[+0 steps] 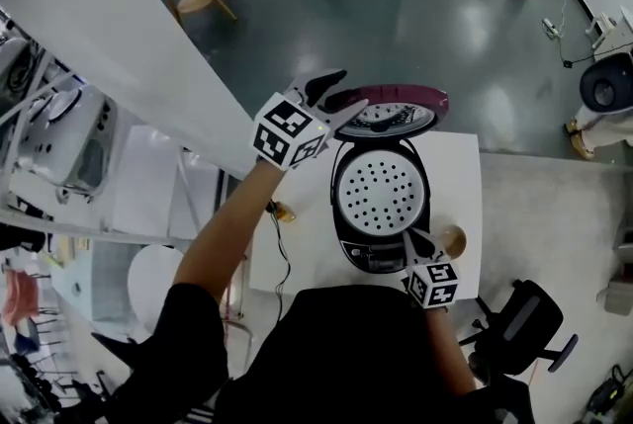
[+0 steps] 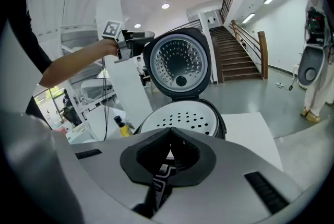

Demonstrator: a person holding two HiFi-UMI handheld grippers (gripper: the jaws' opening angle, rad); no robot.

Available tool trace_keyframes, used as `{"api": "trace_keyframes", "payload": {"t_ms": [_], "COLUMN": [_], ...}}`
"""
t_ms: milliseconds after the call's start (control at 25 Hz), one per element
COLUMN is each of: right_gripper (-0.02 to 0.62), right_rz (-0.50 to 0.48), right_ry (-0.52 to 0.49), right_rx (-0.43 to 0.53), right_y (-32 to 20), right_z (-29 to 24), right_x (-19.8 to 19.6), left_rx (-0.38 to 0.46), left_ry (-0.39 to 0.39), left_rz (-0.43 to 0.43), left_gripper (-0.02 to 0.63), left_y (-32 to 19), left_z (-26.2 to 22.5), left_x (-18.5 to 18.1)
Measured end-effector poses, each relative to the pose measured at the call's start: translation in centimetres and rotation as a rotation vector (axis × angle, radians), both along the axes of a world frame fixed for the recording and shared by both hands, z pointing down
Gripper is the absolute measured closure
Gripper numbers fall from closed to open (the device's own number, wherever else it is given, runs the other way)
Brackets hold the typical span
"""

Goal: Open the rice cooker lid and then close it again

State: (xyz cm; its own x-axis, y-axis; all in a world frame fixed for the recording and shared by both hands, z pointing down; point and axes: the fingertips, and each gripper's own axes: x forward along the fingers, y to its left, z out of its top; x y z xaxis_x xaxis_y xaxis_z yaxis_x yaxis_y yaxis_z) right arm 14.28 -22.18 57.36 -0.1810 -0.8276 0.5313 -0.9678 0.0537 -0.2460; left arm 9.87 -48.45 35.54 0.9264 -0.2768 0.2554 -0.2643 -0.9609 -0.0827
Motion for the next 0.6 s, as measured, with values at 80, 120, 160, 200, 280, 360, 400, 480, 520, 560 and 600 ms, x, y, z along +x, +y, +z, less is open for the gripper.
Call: {"api": "trace_keyframes", "payload": {"t_ms": [80, 120, 160, 200, 280, 360, 400, 480, 520, 560, 600], "right_gripper": [0.595, 0.595, 0.595, 0.595, 0.595, 0.595, 0.595, 0.595, 0.595, 0.595, 0.595], "right_rz": [0.007, 0.012, 0.017, 0.021, 0.025, 0.023, 0.020, 0.012, 0.008, 0.003, -0.002], "right_ry": [0.010, 0.014, 0.016, 0.018, 0.018, 0.019, 0.020, 0.020, 0.019, 0.018, 0.017], "right_rx": [-0.012, -0.018, -0.025, -0.032, -0.042, -0.049, -0.052, -0.056, -0.058, -0.058, -0.057], "right_y": [-0.04, 0.00, 0.09, 0.21, 0.48, 0.65, 0.68, 0.68, 0.68, 0.67, 0.63], "right_z": [0.15, 0.20, 0.25, 0.30, 0.40, 0.48, 0.52, 0.64, 0.71, 0.77, 0.79], "right_x": [0.24, 0.39, 0.55, 0.69, 0.84, 0.85, 0.82, 0.66, 0.53, 0.40, 0.27], "left_rx": [-0.001, -0.011, -0.023, -0.029, -0.022, -0.013, -0.015, -0.026, -0.030, -0.034, -0.039], "left_ry": [-0.013, -0.006, 0.000, 0.000, -0.023, -0.051, -0.061, -0.077, -0.086, -0.095, -0.104], "left_rz": [0.018, 0.025, 0.033, 0.044, 0.073, 0.105, 0.119, 0.145, 0.157, 0.167, 0.176], "left_gripper": [0.379, 0.390, 0.403, 0.418, 0.468, 0.501, 0.503, 0.512, 0.515, 0.520, 0.522], "left_y": [-0.18, -0.30, -0.38, -0.40, -0.29, -0.13, -0.08, 0.06, 0.18, 0.34, 0.49], "left_z": [0.21, 0.17, 0.17, 0.27, 0.65, 0.89, 0.90, 0.94, 1.01, 1.08, 1.13], "left_x": [0.32, 0.43, 0.53, 0.63, 0.76, 0.85, 0.88, 0.98, 1.03, 1.06, 1.07]}}
